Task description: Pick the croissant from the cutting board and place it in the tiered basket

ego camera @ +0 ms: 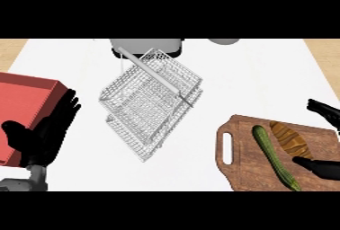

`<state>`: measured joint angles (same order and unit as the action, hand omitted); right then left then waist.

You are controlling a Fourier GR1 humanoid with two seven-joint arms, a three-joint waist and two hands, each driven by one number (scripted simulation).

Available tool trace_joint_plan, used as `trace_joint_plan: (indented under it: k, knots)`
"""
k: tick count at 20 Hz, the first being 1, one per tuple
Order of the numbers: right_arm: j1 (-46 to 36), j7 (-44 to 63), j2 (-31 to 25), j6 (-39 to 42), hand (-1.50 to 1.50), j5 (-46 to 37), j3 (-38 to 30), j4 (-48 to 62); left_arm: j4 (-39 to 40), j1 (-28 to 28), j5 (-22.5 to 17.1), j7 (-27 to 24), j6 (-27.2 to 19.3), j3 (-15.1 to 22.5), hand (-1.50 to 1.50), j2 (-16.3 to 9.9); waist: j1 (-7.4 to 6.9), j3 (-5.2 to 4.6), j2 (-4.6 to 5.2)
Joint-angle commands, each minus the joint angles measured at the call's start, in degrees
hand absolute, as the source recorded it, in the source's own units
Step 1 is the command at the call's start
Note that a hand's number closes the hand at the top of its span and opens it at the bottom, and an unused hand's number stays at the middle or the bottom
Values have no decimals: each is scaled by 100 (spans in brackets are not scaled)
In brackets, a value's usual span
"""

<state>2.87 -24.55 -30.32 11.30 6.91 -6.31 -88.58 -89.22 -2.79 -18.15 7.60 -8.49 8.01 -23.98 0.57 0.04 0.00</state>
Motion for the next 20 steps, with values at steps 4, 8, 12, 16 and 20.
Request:
trace_joint_plan:
  k: [4,8,12,16,20]
  knots:
    - [253,369,-1574,-209,-150,-1520,-298,-775,-38,-26,-34,76,53,-84,0,-32,67,-27,-38]
    - [520,718,-2628,597,-150,-2159,-41,-1020,-17,-4,15,107,93,-87,0,-95,37,-29,-23]
    - [737,1442,-2957,1238,-150,-2428,444,-1811,63,-193,-11,208,91,-160,0,-64,31,-25,-12]
    - [505,2534,-2407,1351,-150,-2681,889,-2371,82,-46,-69,76,364,-239,0,-25,-82,-12,2]
    - [619,2665,-1745,1151,-150,-3153,774,-2292,263,-348,297,165,226,-173,0,277,-37,-5,2]
